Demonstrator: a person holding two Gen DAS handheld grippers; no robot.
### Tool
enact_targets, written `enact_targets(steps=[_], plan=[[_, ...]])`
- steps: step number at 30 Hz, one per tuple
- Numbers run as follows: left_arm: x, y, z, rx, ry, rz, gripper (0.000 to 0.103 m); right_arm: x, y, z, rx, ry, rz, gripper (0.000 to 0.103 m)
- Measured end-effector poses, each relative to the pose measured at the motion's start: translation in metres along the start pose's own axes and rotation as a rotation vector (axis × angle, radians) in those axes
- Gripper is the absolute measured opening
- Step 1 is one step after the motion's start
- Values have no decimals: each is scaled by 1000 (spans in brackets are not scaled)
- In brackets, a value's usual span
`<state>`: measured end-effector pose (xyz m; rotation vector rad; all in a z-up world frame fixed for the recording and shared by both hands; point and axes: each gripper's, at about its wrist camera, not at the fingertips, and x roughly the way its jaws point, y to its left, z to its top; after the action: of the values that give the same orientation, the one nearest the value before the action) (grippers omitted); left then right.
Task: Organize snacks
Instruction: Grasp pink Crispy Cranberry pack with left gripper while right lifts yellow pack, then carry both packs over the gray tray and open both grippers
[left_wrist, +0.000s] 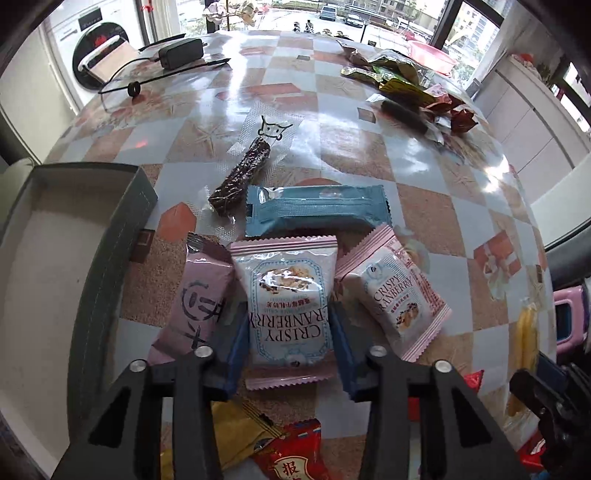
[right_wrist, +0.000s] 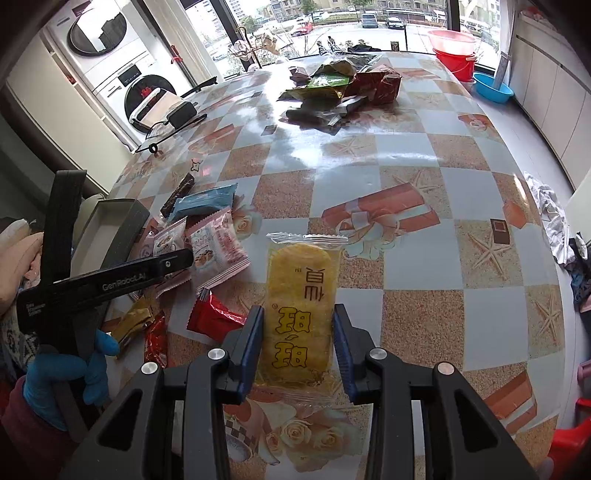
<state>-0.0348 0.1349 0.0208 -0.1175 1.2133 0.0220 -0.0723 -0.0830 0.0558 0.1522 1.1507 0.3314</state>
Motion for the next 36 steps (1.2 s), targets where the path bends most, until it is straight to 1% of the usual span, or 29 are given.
enact_targets(steps=[2,5,8,12,16,20,23,27,31,35,36], plan=[[-3,6,-4,-10,-7,-30,41,0,1,-1,-2,1,8,38],[-12,20,-10,-37,-27,-89,41,-1,3,0,-5,-1,15,38],[-30,29,-14,-37,-69,-100,41,-2,7,4,-11,-2,28,38],[-58,45,-16,-62,-127,-131,41,-1,23,10,-34,5,49,38],[-87,72,-21,-84,-183,-135,41,4,55,19,-80,19,76,38],[-106,106,-27,-126,-218,-138,41,13,102,27,-165,34,97,38],[-113,134,-34,-157,-234,-125,41,24,139,32,-222,52,122,38],[-114,167,-46,-195,-238,-68,41,39,189,37,-291,78,161,38],[-107,195,-58,-220,-212,-3,41,55,240,40,-360,96,195,38],[-95,211,-69,-237,-177,30,41,71,287,44,-418,114,225,38],[-91,212,-70,-239,-167,39,43,77,296,45,-431,121,225,38]])
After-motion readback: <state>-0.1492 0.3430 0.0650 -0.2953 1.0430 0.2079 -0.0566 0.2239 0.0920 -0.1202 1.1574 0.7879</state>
